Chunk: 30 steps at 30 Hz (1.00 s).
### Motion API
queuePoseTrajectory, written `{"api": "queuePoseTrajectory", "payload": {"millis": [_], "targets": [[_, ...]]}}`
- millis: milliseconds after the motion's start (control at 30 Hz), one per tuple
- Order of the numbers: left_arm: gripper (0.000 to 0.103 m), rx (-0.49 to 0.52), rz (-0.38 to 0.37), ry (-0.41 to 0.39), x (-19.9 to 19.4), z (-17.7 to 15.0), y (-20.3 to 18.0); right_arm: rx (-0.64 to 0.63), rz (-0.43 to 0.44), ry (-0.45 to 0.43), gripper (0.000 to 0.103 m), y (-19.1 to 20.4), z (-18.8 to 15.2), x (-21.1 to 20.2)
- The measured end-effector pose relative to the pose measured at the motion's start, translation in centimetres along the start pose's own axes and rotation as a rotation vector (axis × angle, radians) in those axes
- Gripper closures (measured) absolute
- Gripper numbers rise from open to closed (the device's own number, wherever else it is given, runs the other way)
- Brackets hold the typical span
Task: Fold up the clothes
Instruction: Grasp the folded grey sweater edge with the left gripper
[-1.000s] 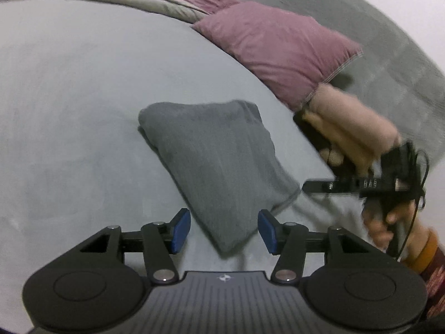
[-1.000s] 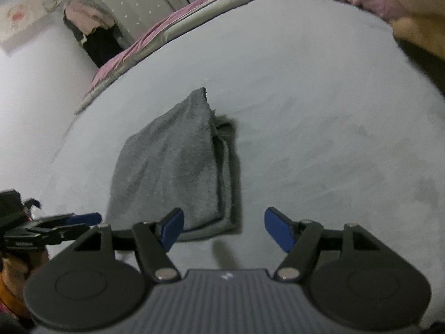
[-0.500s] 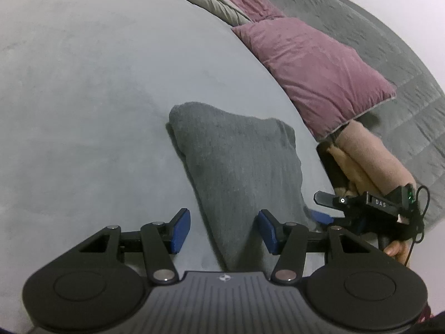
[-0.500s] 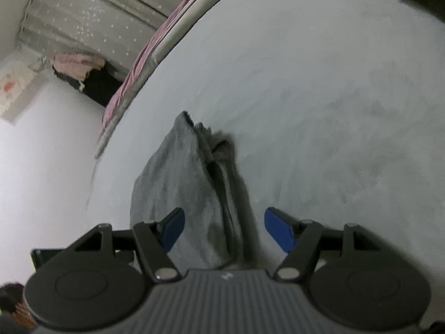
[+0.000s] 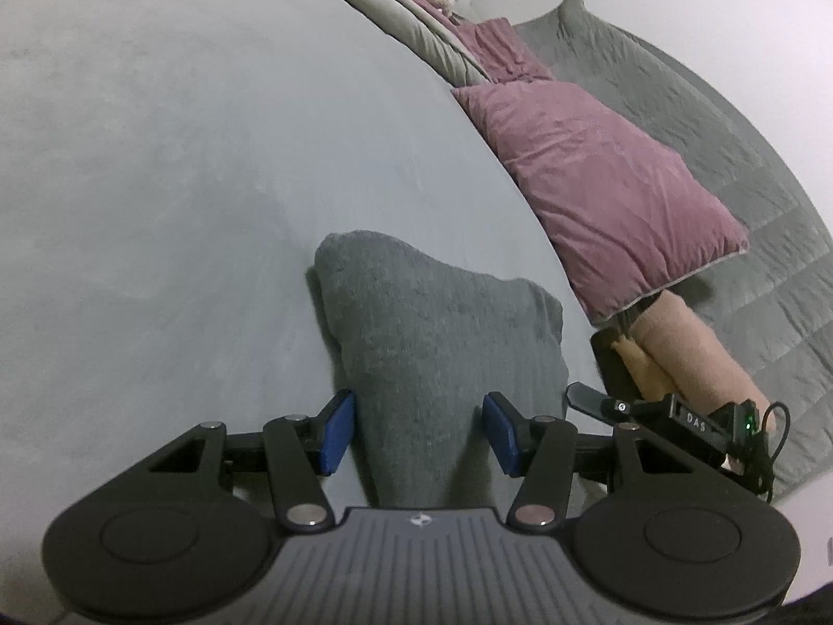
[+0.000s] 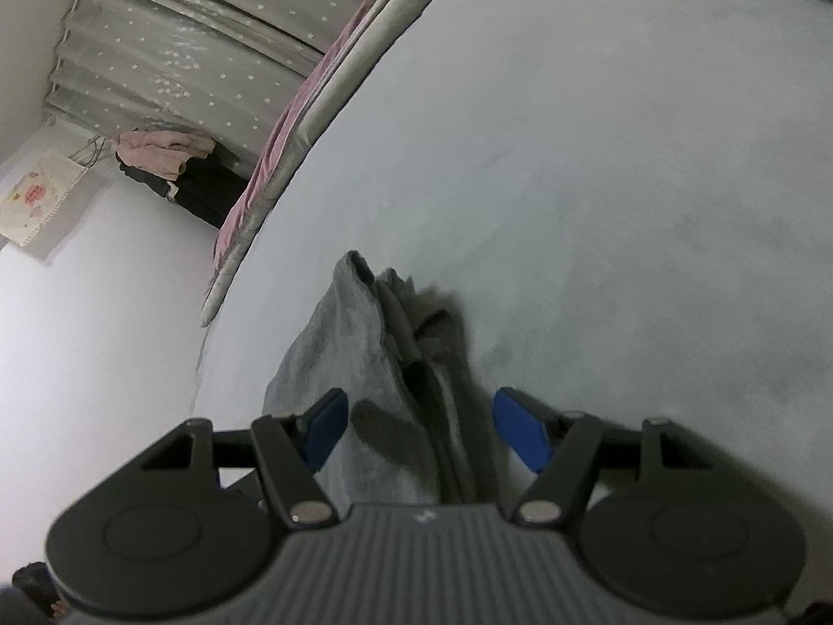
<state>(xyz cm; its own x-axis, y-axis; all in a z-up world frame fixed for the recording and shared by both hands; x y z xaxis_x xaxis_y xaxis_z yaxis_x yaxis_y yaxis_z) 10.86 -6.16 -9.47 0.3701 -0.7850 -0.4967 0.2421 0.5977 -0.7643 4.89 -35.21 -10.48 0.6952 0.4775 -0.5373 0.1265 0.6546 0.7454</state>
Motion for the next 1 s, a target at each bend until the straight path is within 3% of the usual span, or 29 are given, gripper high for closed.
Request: {"api": "queuePoseTrajectory", "payload": {"millis": [267, 567, 667, 800, 1000], "targets": [[0.051, -0.048, -0.026, -0.083, 0.5, 0.2, 0.5, -0.029, 0.001, -0.046, 0.038, 1.4, 0.9, 2.5], [0.052, -0.039, -0.019, -0.172, 1.1, 0.3, 0.1, -0.061, -0.014, -0.100, 0.047, 2.5, 1.5, 5.1], [0.053, -0.039, -0.018, -0.195, 1.3, 0.3, -0.1, -0.066, -0.020, -0.111, 0.056, 2.9, 1.4, 5.7], [0.068, -0.033, -0.010, -0.206, 1.2, 0.1, 0.0, -0.067, -0.017, -0.109, 0.070, 3.4, 1.2, 6.3], [0.075, -0.015, -0.002, -0.219, 0.6, -0.2, -0.8, -0.069, -0.024, -0.132, 0.075, 4.3, 1.4, 5.6]]}}
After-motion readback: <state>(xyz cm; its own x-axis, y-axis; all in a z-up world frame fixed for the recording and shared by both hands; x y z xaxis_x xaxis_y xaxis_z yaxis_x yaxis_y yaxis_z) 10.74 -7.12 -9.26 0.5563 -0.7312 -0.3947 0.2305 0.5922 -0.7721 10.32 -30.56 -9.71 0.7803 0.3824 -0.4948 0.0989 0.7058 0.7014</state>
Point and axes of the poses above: each gripper's, at about its wrist camera, not at the fingertips, and x roughly the way its jaws point, y to its left, z to its top, the point moved 7 cm from there along x, roughly the way its jaws point, and after that the axes turned 4 degrees about -x, right-handed, at the moved point
